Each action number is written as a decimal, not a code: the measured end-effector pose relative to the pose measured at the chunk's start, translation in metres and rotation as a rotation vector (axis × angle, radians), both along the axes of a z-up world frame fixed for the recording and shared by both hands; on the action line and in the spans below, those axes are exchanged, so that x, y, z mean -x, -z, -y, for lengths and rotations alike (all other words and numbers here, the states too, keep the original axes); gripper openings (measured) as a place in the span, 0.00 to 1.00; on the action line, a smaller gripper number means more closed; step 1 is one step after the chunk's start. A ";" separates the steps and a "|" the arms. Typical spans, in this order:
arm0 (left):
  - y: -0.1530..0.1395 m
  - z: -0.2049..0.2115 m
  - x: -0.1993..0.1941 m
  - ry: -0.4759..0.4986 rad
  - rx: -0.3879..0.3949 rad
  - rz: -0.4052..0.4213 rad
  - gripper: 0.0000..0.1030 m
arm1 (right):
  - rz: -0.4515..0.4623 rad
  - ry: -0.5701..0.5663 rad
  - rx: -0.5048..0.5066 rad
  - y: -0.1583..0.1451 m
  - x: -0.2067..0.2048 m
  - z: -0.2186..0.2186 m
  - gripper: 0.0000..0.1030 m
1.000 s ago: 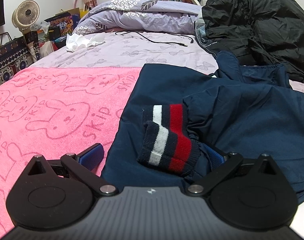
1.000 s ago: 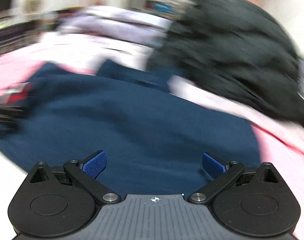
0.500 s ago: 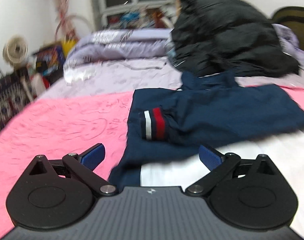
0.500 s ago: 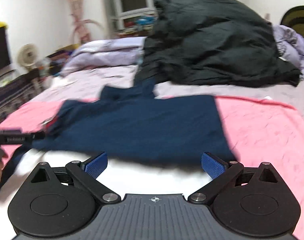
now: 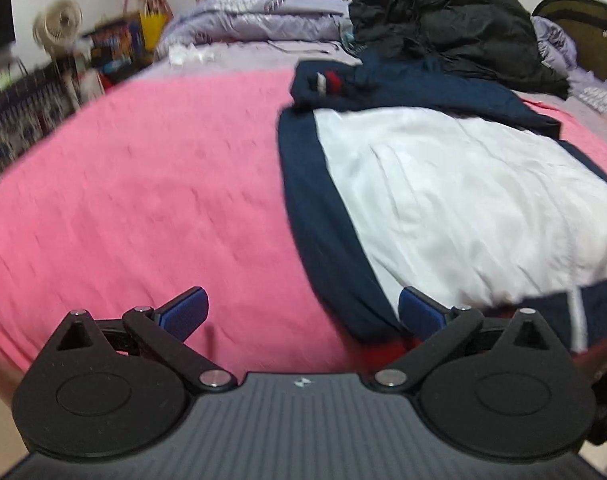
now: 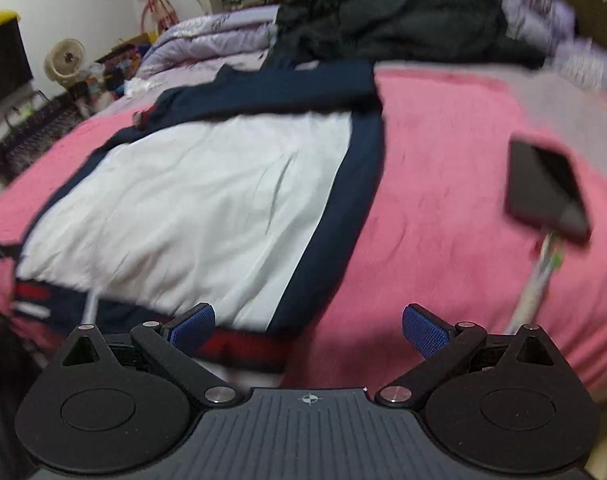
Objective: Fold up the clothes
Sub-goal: 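Move both tools back over the jacket hem, then close the right gripper on the striped cuff while the left gripper grasps navy fabric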
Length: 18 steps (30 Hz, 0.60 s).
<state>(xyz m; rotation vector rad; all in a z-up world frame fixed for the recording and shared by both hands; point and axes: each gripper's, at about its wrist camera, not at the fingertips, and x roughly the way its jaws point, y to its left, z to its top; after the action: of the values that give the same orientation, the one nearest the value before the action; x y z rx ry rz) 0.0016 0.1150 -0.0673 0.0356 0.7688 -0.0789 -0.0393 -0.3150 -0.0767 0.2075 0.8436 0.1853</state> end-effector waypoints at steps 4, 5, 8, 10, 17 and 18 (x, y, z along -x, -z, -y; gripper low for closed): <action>0.018 0.011 0.002 0.011 0.071 -0.067 1.00 | -0.046 -0.004 -0.108 0.015 -0.007 -0.008 0.91; 0.018 0.017 0.001 0.006 0.060 -0.057 0.95 | -0.057 -0.003 -0.134 0.018 -0.011 -0.010 0.87; 0.003 0.019 0.009 0.027 0.100 0.003 0.40 | -0.100 0.031 -0.139 0.019 -0.020 -0.018 0.58; -0.020 0.017 0.005 0.031 0.134 0.065 0.18 | -0.076 0.047 -0.172 0.005 -0.016 -0.010 0.43; -0.085 0.009 -0.040 0.024 0.124 0.282 0.16 | 0.129 0.001 -0.278 -0.072 -0.034 0.007 0.18; -0.088 0.011 -0.042 0.035 0.104 0.285 0.17 | 0.153 -0.015 -0.250 -0.081 -0.043 0.002 0.18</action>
<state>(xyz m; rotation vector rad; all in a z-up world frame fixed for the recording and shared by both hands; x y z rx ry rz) 0.0436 0.1037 0.0211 -0.0379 0.4782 -0.1440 0.0034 -0.3171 0.0038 0.4167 0.6686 0.3172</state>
